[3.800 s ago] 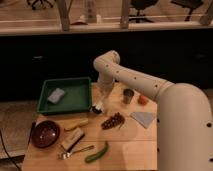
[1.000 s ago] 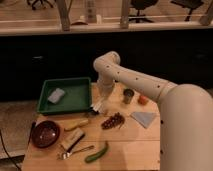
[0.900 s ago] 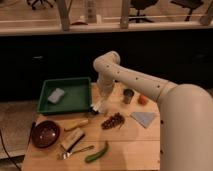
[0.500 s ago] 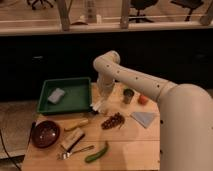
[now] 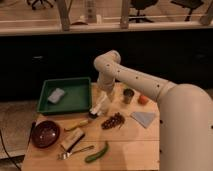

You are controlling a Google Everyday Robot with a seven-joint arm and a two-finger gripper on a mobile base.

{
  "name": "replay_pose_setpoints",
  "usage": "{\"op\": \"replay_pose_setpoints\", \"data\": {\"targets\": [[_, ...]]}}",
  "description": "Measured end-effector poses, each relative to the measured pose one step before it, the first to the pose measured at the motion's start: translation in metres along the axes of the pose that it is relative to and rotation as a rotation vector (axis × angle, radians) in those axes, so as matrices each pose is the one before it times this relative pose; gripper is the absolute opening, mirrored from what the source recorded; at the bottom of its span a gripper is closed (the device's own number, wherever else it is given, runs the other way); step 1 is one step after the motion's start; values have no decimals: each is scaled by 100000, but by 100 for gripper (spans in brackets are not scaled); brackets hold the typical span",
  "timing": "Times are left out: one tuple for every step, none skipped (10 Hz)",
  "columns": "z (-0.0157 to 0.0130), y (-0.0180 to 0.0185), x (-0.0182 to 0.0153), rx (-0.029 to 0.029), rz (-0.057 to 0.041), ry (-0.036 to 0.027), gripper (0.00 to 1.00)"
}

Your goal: Place brush in paper cup

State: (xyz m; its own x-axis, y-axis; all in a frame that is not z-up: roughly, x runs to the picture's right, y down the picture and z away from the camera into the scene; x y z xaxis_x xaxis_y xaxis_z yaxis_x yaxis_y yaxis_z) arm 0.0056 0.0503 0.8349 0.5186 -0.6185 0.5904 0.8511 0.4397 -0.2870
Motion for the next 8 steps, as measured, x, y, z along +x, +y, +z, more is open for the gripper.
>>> {"op": "replay_pose_setpoints", "data": {"targets": [[21,-27,32,195,-219,-279,80],[29,-8,25,148,-210,-317,80],[26,8,35,118,-174,-249,80],[-28,-35,17,113,-136,-59,80],[20,9,12,25,-42,-116,80],[37,44,36,-112,15,-29,80],[-10,41,40,-183,80,45,80],[48,28,12,-227,64,159,80]]}}
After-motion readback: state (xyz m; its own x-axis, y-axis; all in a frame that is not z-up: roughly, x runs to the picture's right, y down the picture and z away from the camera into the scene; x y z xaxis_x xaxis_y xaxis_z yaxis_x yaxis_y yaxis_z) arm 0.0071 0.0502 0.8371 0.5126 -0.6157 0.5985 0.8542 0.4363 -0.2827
